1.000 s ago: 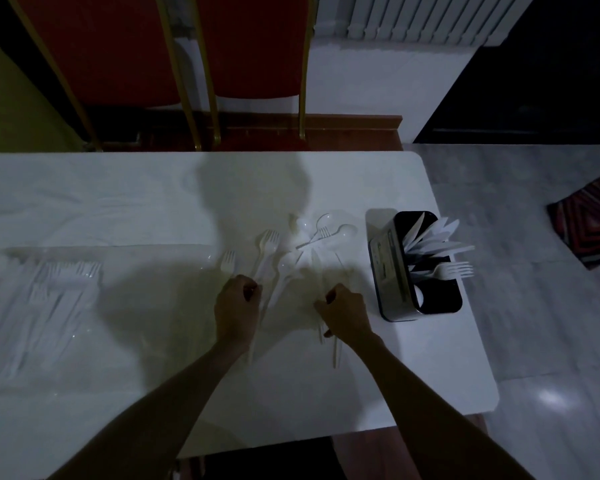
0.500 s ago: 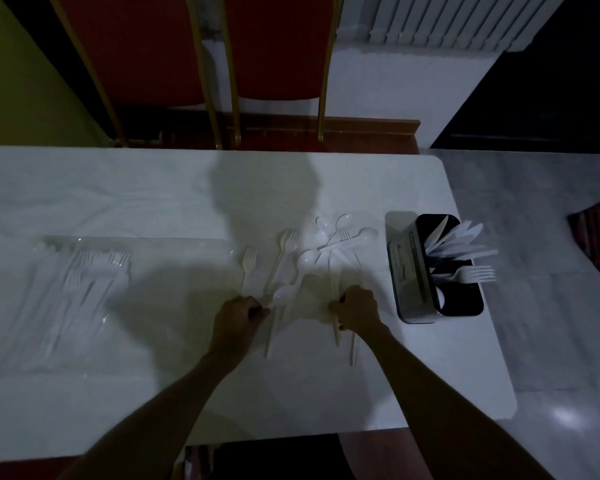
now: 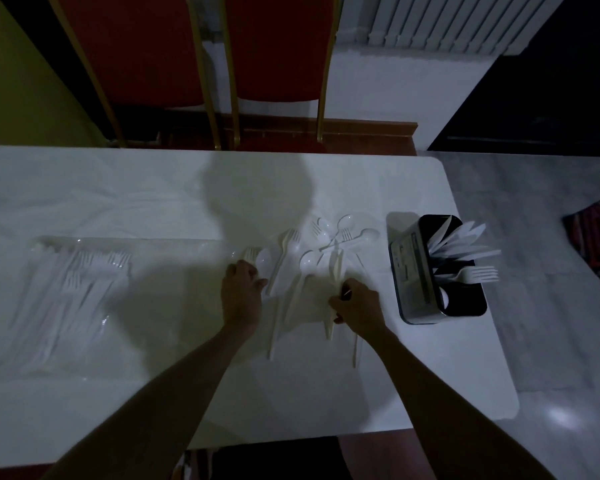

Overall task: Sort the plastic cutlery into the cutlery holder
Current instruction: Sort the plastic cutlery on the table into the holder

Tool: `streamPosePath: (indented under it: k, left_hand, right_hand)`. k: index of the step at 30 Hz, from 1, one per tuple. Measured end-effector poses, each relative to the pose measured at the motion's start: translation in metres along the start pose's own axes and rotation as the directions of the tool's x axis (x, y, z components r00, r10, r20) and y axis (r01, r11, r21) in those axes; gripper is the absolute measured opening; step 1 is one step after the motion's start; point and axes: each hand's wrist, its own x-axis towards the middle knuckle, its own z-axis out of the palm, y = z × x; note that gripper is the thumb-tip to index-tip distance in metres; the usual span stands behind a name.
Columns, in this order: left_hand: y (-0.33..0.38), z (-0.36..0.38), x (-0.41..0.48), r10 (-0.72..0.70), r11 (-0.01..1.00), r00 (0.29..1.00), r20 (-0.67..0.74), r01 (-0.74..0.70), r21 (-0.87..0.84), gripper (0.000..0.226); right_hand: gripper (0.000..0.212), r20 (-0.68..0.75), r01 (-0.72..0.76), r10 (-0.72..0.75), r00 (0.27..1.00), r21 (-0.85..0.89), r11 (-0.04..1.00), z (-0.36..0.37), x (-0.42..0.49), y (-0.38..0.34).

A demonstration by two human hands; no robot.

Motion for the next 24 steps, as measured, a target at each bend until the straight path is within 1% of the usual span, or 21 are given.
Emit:
streamPosePath:
  k: [1, 3, 5, 6, 10, 12, 15, 18, 21, 22, 24]
  left_hand:
    - [0.003, 0.002, -0.002, 0.032, 0.999, 0.999, 0.024, -0.033, 0.012, 0.017]
    - [0.008, 0.005, -0.010, 0.076, 0.995, 0.989, 0.128, -0.084, 0.056, 0.019]
    - [0.011, 0.007, -0.018, 0.069, 0.988, 0.972, 0.226, -0.098, 0.119, 0.024]
    - [0.010, 0.007, -0.022, 0.054, 0.986, 0.968, 0.246, -0.091, 0.140, 0.024]
    - [-0.001, 0.007, -0.033, 0.014, 0.987, 0.970, 0.245, -0.053, 0.155, 0.021]
    - [-0.005, 0.005, -0.037, 0.033, 0.979, 0.963, 0.266, -0.085, 0.186, 0.017]
    - [-0.002, -0.001, -0.040, 0.063, 0.959, 0.953, 0.296, -0.140, 0.247, 0.016]
    - [0.005, -0.013, -0.038, 0.041, 0.969, 0.957, 0.288, -0.108, 0.223, 0.015]
    - [0.016, -0.025, -0.033, 0.073, 0.986, 0.962, 0.263, -0.110, 0.129, 0.012]
    - [0.024, -0.030, -0.032, 0.090, 0.989, 0.963, 0.254, -0.117, 0.095, 0.011]
    - [0.040, -0.038, -0.024, 0.124, 0.991, 0.967, 0.224, -0.132, 0.023, 0.009]
  right_hand:
    - [0.026, -0.005, -0.002, 0.002, 1.000, 0.006, 1.000, 0.000, 0.000, 0.000]
    - [0.025, -0.019, 0.003, -0.002, 1.000, 0.015, 1.000, 0.001, 0.001, 0.001]
    - [0.025, -0.023, 0.001, -0.001, 1.000, 0.015, 1.000, 0.001, 0.003, 0.001]
    - [0.025, -0.025, 0.002, -0.002, 1.000, 0.013, 1.000, 0.001, 0.003, 0.001]
    - [0.022, -0.038, 0.003, -0.004, 0.999, -0.017, 1.000, 0.001, 0.004, 0.002]
    - [0.020, -0.039, 0.004, -0.006, 0.999, -0.036, 0.999, 0.000, 0.004, 0.002]
    - [0.018, -0.053, 0.000, -0.003, 0.999, -0.055, 0.998, -0.008, 0.002, 0.000]
    - [0.024, -0.050, 0.004, -0.005, 0.999, -0.023, 1.000, -0.020, -0.002, -0.004]
    - [0.034, -0.047, 0.013, -0.011, 0.999, 0.052, 0.999, -0.034, -0.009, -0.013]
    - [0.034, -0.054, 0.028, -0.024, 0.998, 0.070, 0.997, -0.040, -0.013, -0.017]
    - [0.024, -0.072, 0.052, -0.046, 0.996, 0.074, 0.996, -0.053, -0.017, -0.029]
